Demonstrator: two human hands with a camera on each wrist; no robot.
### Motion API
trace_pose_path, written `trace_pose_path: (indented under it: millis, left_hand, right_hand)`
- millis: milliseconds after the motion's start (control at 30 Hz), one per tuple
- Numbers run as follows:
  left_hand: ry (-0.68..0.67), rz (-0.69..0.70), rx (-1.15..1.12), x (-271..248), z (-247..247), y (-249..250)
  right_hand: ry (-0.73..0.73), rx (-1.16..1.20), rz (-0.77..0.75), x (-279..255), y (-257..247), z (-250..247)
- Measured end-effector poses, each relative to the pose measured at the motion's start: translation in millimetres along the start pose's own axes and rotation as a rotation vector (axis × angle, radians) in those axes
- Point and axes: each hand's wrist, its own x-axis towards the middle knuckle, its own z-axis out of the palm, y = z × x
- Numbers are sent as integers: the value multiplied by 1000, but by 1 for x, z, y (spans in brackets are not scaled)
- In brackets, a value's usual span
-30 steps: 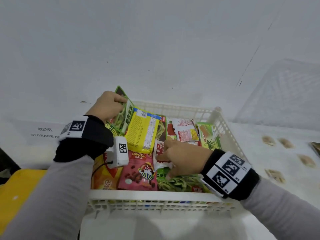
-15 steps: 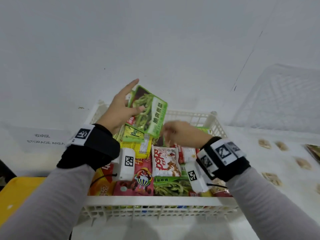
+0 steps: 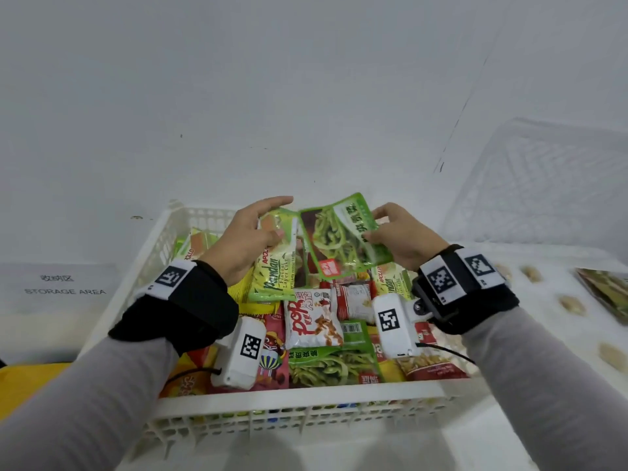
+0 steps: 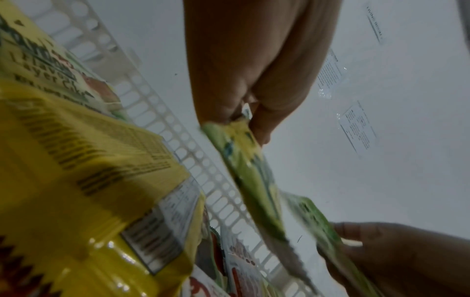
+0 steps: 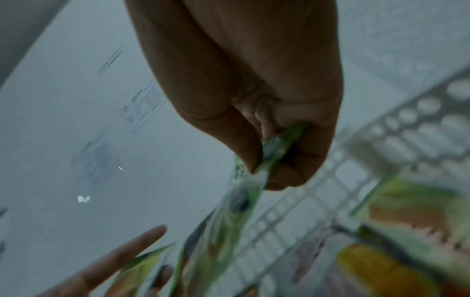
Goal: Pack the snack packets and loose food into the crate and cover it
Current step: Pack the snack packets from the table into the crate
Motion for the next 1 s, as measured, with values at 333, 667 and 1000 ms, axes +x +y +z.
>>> trace_pose_path:
  millis: [333, 667, 1000]
  left_hand:
    - [-23, -153, 39, -1, 4, -2]
    - [-51, -196, 114, 0, 7, -6]
    - [-72, -184, 206, 2, 7, -8]
  right_hand:
    - [-213, -910, 117, -17, 20, -27]
    - [-433, -1332, -39, -9, 22, 8]
    - [-493, -1447, -14, -13, 34, 13]
